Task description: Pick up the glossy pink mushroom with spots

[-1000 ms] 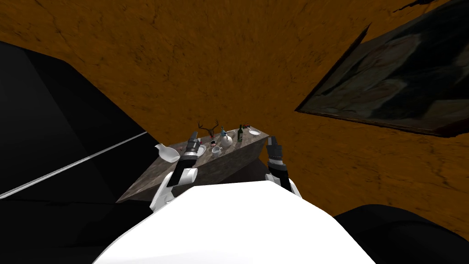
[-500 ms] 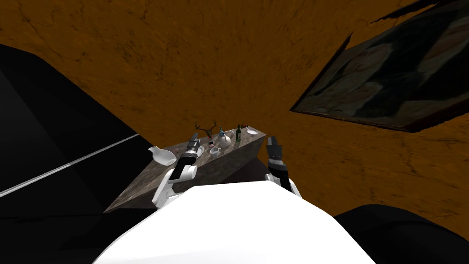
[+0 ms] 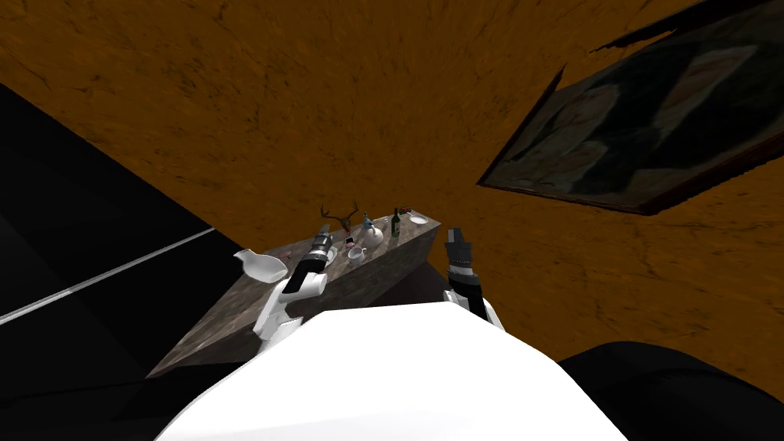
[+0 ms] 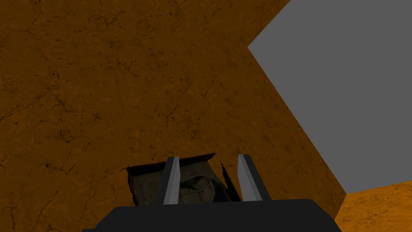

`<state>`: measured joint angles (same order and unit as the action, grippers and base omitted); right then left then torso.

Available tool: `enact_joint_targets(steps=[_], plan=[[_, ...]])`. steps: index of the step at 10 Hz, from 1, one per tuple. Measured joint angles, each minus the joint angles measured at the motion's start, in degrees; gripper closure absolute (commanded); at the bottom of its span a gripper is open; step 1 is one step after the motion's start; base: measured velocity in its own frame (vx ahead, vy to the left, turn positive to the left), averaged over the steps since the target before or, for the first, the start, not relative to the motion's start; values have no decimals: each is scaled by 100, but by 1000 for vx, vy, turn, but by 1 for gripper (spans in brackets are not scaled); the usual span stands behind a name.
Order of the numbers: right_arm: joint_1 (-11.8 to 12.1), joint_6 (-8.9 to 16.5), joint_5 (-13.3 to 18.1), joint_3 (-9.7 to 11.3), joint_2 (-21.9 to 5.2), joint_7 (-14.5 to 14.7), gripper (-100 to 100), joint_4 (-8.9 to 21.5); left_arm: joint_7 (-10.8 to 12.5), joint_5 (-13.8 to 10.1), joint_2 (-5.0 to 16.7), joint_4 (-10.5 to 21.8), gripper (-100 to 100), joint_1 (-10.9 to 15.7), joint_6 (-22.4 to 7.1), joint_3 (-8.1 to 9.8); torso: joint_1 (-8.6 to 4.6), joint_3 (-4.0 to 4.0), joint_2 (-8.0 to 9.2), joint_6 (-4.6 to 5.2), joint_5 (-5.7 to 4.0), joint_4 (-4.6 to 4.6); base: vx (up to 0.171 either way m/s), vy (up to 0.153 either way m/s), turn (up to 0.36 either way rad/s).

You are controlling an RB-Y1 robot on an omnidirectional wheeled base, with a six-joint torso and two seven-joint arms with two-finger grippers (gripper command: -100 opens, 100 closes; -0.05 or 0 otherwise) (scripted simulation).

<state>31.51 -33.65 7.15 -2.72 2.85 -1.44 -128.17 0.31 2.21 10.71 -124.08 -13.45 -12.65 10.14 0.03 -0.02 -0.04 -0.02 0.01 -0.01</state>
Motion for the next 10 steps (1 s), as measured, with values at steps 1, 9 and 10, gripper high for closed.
enact_joint_targets(steps=[1,9,10], plan=[[-1,0,0,0,0,0,0,0,26,-13,34,75,-100,83,-170,71,-1,0,-1,3,0,0,3,5,-67],[0,0,0,0,0,0,0,0,171,-75,151,404,-100,396,-1404,409,-1,2,3,-1,0,1,-1,3,-71],[0,0,0,0,0,0,0,0,178,-80,161,399,-100,415,-1527,423,-2,2,3,-2,0,1,-4,0,-122]])
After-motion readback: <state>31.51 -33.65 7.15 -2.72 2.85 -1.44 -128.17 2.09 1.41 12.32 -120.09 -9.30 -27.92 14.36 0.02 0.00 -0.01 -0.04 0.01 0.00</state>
